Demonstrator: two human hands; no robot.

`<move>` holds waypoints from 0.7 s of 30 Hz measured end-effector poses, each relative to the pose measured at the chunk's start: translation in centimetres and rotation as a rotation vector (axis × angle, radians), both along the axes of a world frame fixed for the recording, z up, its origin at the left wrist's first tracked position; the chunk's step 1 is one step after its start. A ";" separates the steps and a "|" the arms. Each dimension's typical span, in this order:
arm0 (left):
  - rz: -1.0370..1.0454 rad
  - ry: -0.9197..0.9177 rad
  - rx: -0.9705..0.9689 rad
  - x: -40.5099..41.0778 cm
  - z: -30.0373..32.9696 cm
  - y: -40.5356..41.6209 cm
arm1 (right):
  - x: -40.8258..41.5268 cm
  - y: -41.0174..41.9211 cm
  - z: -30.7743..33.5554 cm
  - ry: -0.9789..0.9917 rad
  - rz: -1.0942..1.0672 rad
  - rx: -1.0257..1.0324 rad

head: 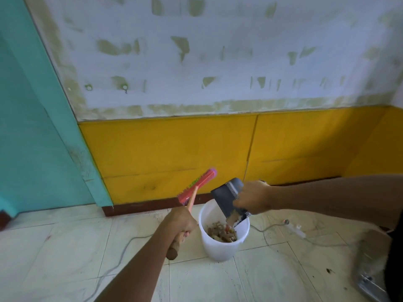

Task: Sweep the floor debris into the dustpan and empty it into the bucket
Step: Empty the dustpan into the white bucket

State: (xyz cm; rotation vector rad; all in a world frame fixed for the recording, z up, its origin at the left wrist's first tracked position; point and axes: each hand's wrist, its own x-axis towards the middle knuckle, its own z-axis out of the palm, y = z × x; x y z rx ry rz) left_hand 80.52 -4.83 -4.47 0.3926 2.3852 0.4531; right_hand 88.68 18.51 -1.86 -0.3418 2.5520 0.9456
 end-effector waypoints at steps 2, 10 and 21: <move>0.025 0.013 0.021 -0.6 -0.4 -0.3 | -0.8 0.8 1.0 -0.011 -0.039 -0.018; 0.083 0.058 -0.003 -2.2 -0.9 -1.4 | -2.7 0.1 0.7 0.033 -0.041 -0.075; 0.281 -0.353 0.405 -4.1 2.1 -0.4 | -5.1 3.9 4.8 0.613 -0.497 -0.496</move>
